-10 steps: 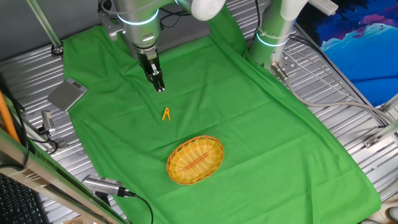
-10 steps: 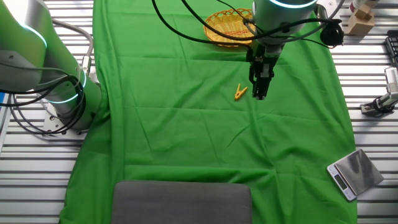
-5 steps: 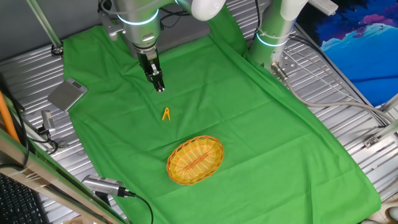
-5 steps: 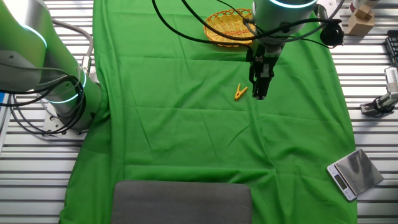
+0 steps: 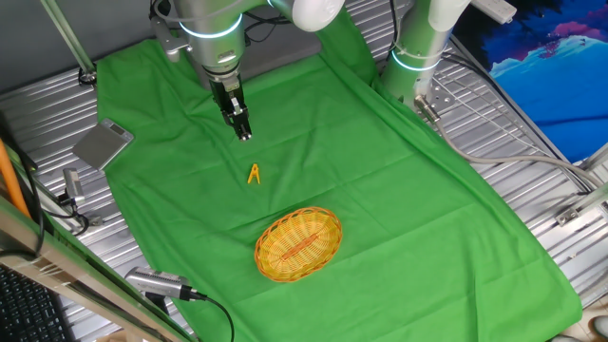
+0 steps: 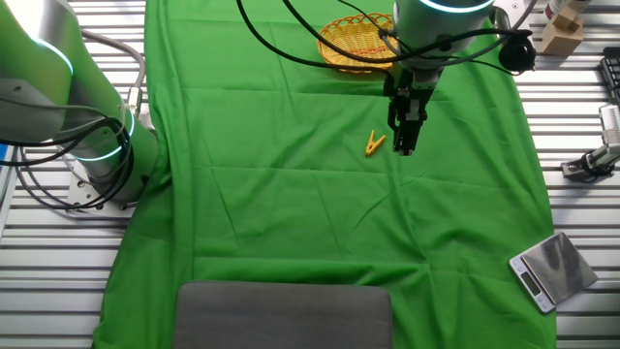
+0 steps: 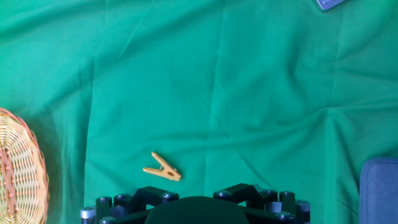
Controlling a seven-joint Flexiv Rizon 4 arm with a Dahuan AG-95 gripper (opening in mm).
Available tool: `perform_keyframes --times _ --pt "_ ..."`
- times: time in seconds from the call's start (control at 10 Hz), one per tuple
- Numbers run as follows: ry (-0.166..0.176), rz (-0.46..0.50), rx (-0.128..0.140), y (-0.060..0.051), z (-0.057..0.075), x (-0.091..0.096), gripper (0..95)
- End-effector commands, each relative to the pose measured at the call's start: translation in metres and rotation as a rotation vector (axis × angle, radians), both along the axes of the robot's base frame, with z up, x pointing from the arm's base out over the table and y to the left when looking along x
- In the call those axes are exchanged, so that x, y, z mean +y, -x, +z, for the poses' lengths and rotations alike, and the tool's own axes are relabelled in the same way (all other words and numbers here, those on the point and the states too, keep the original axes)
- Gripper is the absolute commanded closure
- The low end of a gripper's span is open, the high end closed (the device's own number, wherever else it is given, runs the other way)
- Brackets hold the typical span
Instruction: Use a clamp
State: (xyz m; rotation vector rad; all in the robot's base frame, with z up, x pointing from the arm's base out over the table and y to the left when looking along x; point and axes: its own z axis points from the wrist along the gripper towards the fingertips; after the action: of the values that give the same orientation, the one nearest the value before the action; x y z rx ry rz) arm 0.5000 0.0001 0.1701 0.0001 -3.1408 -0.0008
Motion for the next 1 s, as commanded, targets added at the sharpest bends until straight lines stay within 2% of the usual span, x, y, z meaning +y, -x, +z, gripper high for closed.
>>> perform_keyframes --times 0.1,0.2,1.0 --pt "0.001 0.0 -0.001 0.0 -0.0001 -0.0001 0.0" --pt "-0.014 0.012 -0.005 0.0 -0.0001 -0.0001 95.0" --pt "-0.012 0.012 -0.005 0.0 -0.0001 -0.0001 95.0"
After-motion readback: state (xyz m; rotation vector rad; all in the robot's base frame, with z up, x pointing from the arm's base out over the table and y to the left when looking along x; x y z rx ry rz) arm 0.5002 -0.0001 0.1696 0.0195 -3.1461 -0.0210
